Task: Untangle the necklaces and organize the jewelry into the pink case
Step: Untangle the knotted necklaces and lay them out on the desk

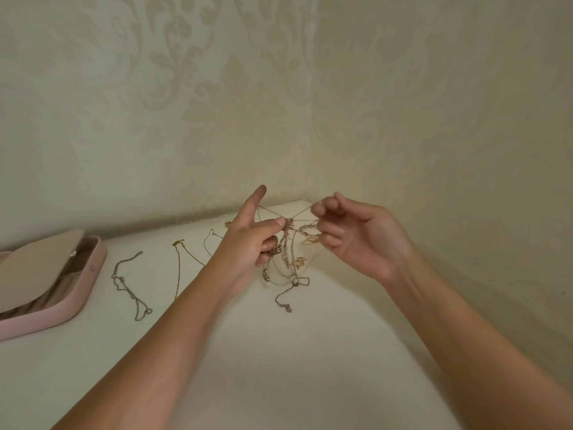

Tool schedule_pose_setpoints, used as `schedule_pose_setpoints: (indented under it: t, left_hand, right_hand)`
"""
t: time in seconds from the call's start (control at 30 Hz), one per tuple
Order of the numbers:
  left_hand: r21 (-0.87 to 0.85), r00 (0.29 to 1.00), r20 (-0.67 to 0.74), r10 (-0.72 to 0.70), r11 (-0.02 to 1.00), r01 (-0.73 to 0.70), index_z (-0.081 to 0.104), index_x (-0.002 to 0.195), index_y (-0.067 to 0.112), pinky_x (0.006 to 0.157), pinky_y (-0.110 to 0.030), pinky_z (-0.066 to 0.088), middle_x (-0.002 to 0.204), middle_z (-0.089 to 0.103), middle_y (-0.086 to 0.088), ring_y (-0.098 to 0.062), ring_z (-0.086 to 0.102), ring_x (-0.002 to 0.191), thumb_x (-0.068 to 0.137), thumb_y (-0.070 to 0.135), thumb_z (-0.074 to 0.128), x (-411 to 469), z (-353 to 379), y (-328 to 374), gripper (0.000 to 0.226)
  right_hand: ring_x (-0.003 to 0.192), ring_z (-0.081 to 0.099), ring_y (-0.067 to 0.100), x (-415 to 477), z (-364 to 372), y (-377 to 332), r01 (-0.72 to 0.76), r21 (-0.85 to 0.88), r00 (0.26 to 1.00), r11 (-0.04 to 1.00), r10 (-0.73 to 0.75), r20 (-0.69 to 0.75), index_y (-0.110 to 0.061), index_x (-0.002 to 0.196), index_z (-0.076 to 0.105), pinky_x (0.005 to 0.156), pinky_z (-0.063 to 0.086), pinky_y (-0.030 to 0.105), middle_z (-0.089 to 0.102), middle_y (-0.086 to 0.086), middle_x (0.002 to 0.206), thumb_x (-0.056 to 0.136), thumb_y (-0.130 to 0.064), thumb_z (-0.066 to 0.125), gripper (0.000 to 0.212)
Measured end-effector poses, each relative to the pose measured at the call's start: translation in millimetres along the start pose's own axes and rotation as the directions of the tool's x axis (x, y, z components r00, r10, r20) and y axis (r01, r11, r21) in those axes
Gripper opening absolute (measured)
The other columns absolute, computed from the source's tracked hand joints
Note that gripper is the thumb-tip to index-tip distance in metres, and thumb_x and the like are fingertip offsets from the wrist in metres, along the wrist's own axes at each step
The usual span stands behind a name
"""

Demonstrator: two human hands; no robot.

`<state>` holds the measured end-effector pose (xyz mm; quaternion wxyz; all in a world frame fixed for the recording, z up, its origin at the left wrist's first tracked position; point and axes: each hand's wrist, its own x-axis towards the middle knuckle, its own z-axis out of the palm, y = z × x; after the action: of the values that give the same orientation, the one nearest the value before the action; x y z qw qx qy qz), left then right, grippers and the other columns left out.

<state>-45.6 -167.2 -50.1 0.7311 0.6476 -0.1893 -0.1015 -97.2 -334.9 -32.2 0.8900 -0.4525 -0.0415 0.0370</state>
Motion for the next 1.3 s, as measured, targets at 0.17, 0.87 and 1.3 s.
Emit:
schedule_pose_setpoints:
  t: [0.17,0.87,1.3]
  left_hand:
    - [-0.184,0.996,0.063,-0.060,0.980,0.071,0.039,0.143,0.032,0.040,-0.014,0.020,0.067,0.056,0.008,-0.002,0.027,0.039,0.097,0.007,0.043,1,-5,6,0.053]
    - [-0.180,0.987,0.144,-0.074,0.979,0.100,0.052,0.130,0.034,0.031,-0.012,0.011,0.057,0.034,0.006,-0.001,0.019,0.037,0.085,-0.005,0.021,7,-23,11,0.067]
    - [-0.115,0.962,0.269,-0.047,0.990,0.081,0.052,0.129,0.036,0.034,-0.014,0.010,0.058,0.034,0.006,-0.001,0.019,0.038,0.085,-0.005,0.022,1,-13,11,0.067]
  right_hand:
    - [0.036,0.021,0.005,-2,-11,-11,0.075,0.069,0.997,0.995,-0.073,-0.032,-0.012,0.074,0.064,0.041,0.016,0.018,0.028,-0.007,0.042,0.087,-0.018,0.050,0.021]
    - [0.049,0.056,0.014,-3,-26,-11,-0.404,-0.880,0.899,0.251,-0.071,-0.433,-0.015,0.068,0.066,0.070,0.041,0.027,0.042,-0.002,0.042,0.091,-0.019,0.061,0.024]
    - [0.088,0.067,0.013,-3,5,19,0.041,-0.757,0.998,0.652,-0.061,0.001,-0.009,0.100,0.074,0.091,0.052,0.035,0.074,0.008,0.098,0.084,-0.019,0.070,0.019]
